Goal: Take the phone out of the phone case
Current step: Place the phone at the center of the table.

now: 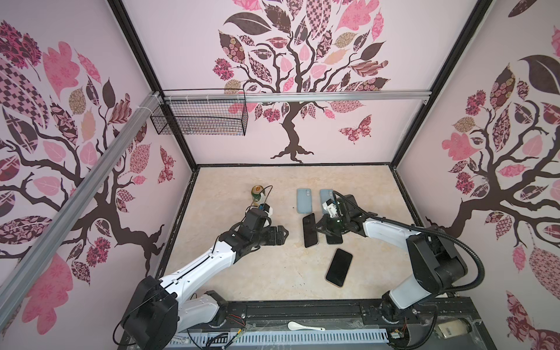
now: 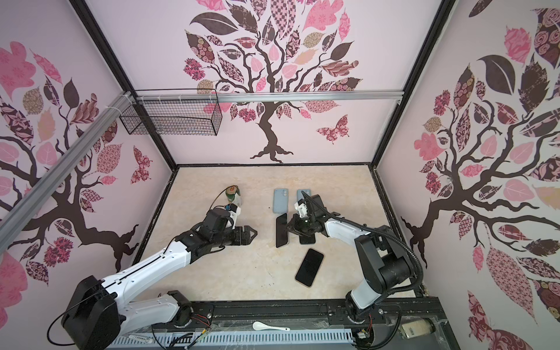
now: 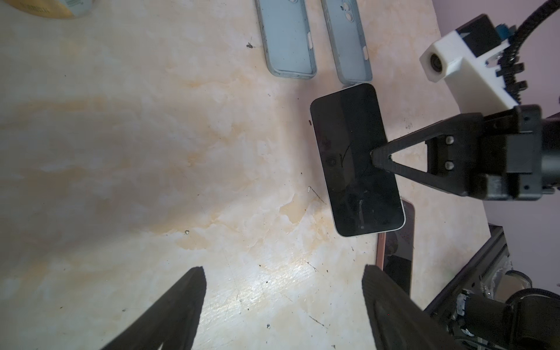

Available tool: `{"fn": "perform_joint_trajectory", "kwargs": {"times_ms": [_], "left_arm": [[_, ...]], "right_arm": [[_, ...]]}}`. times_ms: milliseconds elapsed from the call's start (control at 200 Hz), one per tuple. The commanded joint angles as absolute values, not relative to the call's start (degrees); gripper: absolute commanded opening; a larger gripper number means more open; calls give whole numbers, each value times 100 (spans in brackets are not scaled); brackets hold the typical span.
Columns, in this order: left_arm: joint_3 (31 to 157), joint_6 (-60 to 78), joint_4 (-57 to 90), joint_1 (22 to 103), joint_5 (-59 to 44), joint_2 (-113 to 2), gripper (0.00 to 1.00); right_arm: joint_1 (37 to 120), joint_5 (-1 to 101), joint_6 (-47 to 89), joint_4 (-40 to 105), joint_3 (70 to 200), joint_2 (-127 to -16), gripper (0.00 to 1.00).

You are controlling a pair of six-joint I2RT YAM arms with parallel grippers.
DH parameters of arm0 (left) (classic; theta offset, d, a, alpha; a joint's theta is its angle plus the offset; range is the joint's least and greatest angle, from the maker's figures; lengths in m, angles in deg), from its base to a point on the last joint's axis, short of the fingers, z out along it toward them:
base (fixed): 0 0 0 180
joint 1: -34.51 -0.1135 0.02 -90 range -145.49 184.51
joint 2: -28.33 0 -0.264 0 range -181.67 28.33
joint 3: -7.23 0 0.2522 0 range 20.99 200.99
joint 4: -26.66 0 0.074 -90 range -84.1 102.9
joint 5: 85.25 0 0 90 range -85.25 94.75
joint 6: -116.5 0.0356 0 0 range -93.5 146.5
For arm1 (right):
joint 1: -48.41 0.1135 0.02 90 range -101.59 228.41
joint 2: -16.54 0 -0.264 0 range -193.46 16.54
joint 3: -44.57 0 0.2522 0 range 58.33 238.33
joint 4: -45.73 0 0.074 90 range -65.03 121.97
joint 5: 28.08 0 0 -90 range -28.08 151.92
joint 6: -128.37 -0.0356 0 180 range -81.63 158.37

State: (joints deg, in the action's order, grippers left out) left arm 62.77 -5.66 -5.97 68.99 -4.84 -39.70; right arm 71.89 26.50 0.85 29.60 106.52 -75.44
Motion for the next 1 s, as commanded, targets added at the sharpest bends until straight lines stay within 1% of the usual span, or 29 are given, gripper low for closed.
{"fn": "perform_joint_trajectory", "kwargs": {"times_ms": [0, 390, 800, 995], "left_arm": [[6248, -579, -394, 6839, -687, -3936, 86], [6001, -603, -273, 6846, -1034, -3873, 83], [5901, -726, -245, 6849, -975, -3869, 81], [5915, -717, -243, 6845, -1015, -3934, 81]], "right_arm": [[7187, 2404, -357, 3624, 10688, -7741, 0], [7187, 2363, -397, 3950, 10798, -8318, 0], [7187, 2509, -423, 4224, 10782, -8548, 0], [7179, 2560, -332, 4175, 10691, -8577, 6]]}}
